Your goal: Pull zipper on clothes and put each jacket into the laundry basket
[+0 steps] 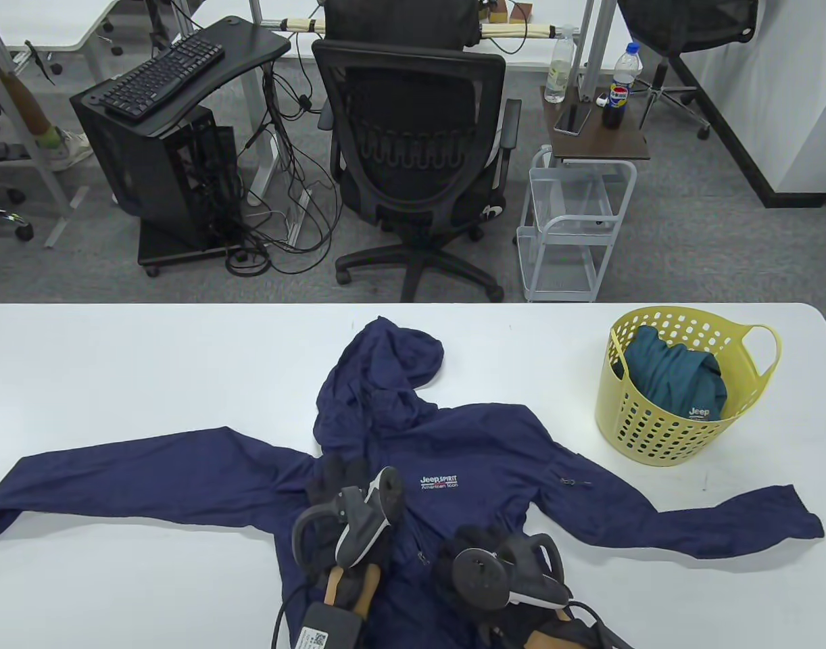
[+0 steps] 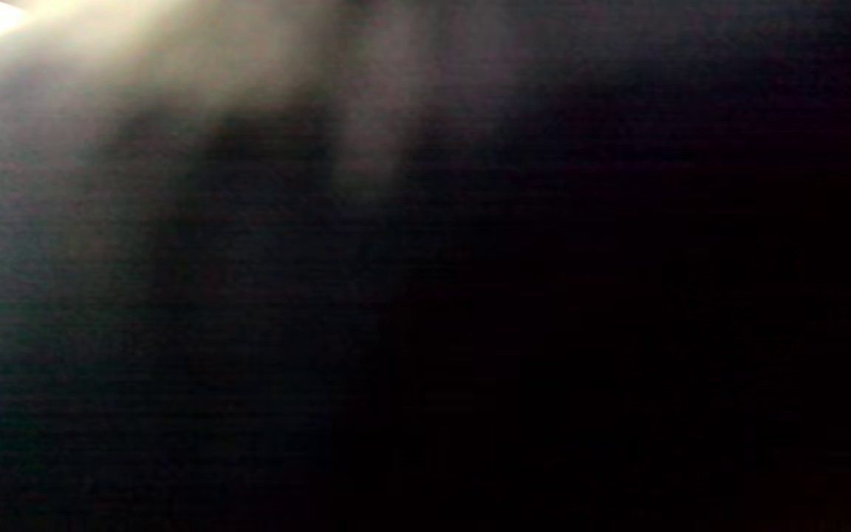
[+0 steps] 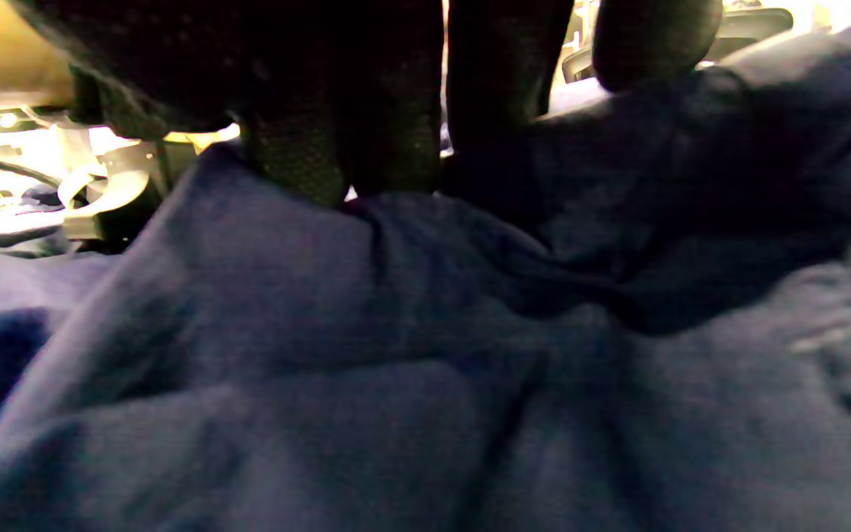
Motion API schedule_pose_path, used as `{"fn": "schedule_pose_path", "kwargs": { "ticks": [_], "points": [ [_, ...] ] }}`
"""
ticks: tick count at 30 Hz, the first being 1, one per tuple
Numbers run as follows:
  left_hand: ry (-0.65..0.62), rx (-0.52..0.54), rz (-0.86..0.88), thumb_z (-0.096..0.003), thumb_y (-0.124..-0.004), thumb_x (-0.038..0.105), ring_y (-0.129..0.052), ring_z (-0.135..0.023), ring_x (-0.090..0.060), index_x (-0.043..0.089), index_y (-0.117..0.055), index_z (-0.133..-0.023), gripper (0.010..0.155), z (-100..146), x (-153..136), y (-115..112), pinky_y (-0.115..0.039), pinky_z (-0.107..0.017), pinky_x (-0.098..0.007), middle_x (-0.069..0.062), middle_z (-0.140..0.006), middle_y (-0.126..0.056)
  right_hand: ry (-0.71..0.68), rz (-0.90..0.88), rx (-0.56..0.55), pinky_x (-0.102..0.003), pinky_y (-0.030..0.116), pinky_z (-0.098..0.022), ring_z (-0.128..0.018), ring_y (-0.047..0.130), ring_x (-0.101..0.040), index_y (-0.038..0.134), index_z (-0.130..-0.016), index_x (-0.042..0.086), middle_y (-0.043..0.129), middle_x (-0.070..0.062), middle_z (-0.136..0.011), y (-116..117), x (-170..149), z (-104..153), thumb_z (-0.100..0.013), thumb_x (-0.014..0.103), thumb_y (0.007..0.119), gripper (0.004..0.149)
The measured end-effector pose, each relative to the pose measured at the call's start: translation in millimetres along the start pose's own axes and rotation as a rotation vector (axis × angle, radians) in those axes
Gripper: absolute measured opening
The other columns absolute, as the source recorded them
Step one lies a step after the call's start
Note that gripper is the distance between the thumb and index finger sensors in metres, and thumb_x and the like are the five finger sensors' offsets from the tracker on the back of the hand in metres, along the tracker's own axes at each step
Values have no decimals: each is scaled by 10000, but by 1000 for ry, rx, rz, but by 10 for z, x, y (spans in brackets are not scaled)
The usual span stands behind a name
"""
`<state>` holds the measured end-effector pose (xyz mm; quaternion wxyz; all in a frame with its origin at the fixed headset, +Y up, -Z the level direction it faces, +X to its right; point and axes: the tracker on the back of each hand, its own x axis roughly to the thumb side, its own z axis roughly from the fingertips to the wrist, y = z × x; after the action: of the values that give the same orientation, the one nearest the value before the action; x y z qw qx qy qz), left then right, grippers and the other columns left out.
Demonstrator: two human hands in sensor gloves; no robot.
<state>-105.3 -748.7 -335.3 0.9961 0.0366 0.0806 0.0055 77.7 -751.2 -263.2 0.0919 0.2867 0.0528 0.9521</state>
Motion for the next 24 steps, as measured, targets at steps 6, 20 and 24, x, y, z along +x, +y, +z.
{"fn": "schedule_pose_path", "kwargs": {
  "ticks": [6, 20, 24],
  "points": [
    [-87, 39, 104, -383, -739, 487, -634, -1027, -271, 524, -807, -835, 459, 159, 138, 171, -591, -689, -583, 106, -1053, -767, 135, -27, 75, -604, 613, -683, -985, 751, -349, 867, -892, 287, 778, 26, -1088, 118, -229, -80, -502, 487, 738, 458],
    [-232, -504, 3, -432, -657, 422, -601, -1060, -290, 600, -604, -932, 533, 367, 652, -166, -459, -727, -634, 170, -1155, -576, 343, -66, -42, -643, 555, -696, -985, 748, -383, 872, -902, 317, 799, 21, -1081, 67, -705, -55, -494, 476, 772, 449],
    [-210, -537, -17, -436, -666, 419, -547, -1077, -311, 611, -601, -928, 533, 325, 631, -214, -465, -726, -646, 180, -1167, -509, 278, 16, -63, -648, 555, -696, -973, 785, -363, 933, -863, 300, 887, 51, -1023, 38, -578, -55, -473, 470, 816, 441]
  ]
}}
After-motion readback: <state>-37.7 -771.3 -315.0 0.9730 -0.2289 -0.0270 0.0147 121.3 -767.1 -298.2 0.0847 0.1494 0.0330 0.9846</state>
